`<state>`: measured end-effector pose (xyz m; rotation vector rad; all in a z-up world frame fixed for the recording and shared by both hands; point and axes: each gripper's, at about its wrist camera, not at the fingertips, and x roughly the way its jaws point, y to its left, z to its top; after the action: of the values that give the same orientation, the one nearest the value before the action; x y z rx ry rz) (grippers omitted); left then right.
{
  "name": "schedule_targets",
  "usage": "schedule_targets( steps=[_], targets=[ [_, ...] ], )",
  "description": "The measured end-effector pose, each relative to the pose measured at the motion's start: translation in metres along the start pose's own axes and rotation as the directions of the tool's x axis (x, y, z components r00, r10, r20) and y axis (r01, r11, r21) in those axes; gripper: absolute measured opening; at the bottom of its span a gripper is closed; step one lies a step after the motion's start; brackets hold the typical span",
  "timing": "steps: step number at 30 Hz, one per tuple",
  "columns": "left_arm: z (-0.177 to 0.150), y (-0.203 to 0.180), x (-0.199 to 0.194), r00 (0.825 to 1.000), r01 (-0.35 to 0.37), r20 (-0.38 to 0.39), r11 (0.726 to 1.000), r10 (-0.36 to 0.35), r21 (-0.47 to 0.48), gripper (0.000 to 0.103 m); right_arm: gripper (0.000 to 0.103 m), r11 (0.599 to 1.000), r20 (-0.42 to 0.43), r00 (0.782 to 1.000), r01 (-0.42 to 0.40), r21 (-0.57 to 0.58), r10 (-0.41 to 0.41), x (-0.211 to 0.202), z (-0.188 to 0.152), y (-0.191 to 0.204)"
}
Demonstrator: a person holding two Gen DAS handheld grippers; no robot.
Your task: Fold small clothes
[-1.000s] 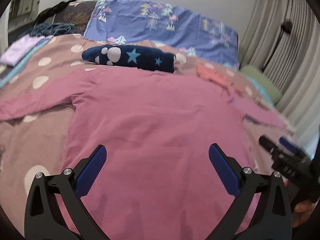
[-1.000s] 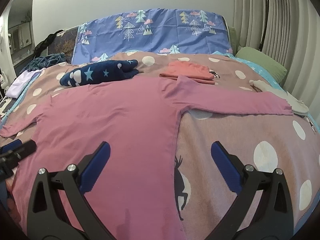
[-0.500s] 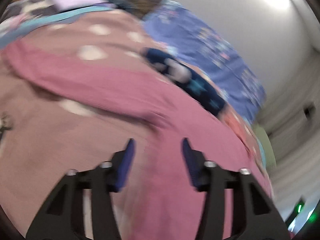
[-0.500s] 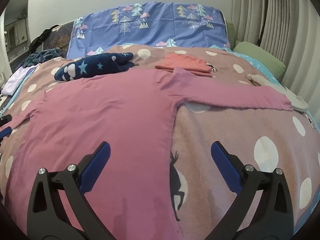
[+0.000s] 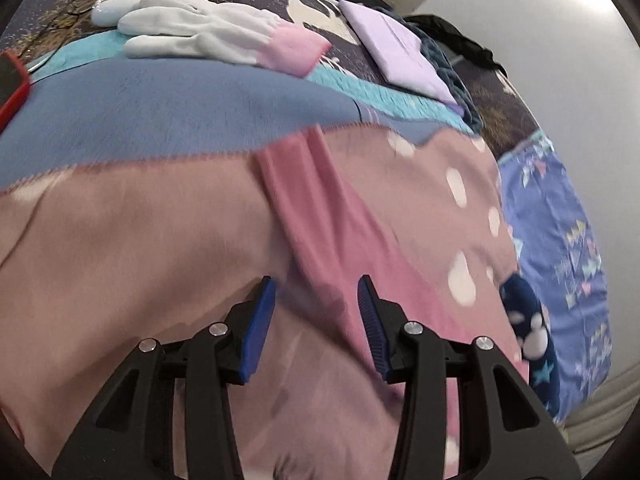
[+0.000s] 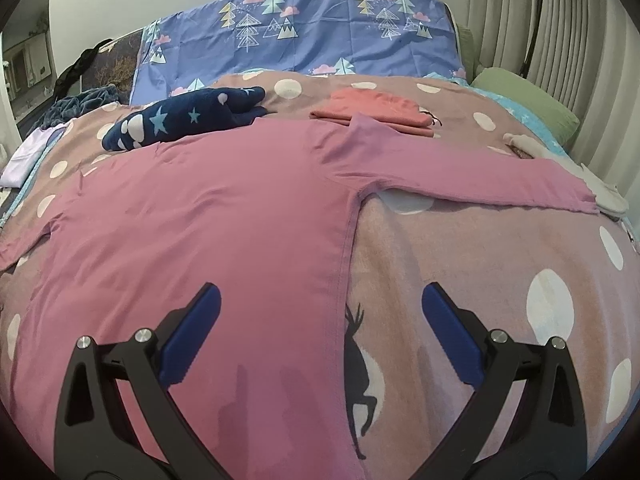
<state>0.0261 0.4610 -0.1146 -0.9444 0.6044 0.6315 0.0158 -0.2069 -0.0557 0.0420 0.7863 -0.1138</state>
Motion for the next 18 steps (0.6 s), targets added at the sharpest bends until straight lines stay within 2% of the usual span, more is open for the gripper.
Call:
schedule_targets(
  steps=[2, 3, 4, 5, 7, 10, 11, 14, 15, 16, 18],
  targets=[
    [0.01, -0.003, 0.003, 0.999, -0.009, 0.038, 1.0, 0.009, 0.009, 0.044, 0.101, 1.0, -0.002, 1.0, 0.01, -0.005, -0.01, 0.002, 0.001, 0.0],
    [0.012, -0.006, 0.004, 0.999, -0.014, 0.05, 1.0, 0.013, 0.021, 0.034, 0.101, 1.0, -0.005, 1.0, 0.013, -0.003, -0.013, 0.004, 0.002, 0.0],
    [0.017, -0.01, 0.008, 0.998, -0.011, 0.055, 0.999, 0.008, 0.038, 0.015, 0.101, 1.0, -0.007, 1.0, 0.015, -0.001, -0.015, 0.005, 0.002, -0.001],
    [0.016, -0.015, 0.01, 0.999, -0.005, 0.052, 0.999, 0.003, 0.043, 0.004, 0.101, 1.0, -0.01, 1.0, 0.02, 0.0, -0.02, 0.007, 0.003, -0.002],
    [0.017, -0.027, 0.008, 0.998, 0.034, 0.054, 0.998, -0.037, 0.056, 0.001, 0.101, 1.0, -0.012, 1.0, 0.027, 0.001, -0.027, 0.009, 0.004, -0.003],
    [-0.004, -0.078, -0.018, 0.984, 0.154, 0.054, 0.966, -0.169, 0.207, 0.001, 0.101, 0.999, -0.013, 0.999, 0.033, 0.01, -0.033, 0.013, 0.007, -0.005],
    [-0.017, -0.105, -0.031, 0.972, 0.213, 0.034, 0.936, -0.232, 0.281, 0.001, 0.101, 0.999, -0.014, 0.999, 0.033, 0.013, -0.033, 0.014, 0.008, -0.006],
    [-0.066, -0.179, -0.068, 0.925, 0.36, -0.065, 0.812, -0.373, 0.459, 0.001, 0.101, 0.999, -0.005, 1.0, 0.023, 0.028, -0.023, 0.014, 0.013, -0.006],
    [-0.085, -0.2, -0.08, 0.905, 0.406, -0.107, 0.762, -0.412, 0.503, 0.002, 0.101, 0.999, 0.004, 1.0, 0.016, 0.033, -0.016, 0.013, 0.015, -0.006],
    [-0.114, -0.227, -0.094, 0.877, 0.459, -0.162, 0.692, -0.452, 0.557, 0.002, 0.101, 0.999, 0.01, 1.0, 0.012, 0.034, -0.012, 0.011, 0.015, -0.006],
    [-0.157, -0.261, -0.111, 0.837, 0.523, -0.243, 0.588, -0.49, 0.616, 0.002, 0.101, 1.0, 0.021, 1.0, 0.009, 0.029, -0.009, 0.008, 0.015, -0.007]
  ],
)
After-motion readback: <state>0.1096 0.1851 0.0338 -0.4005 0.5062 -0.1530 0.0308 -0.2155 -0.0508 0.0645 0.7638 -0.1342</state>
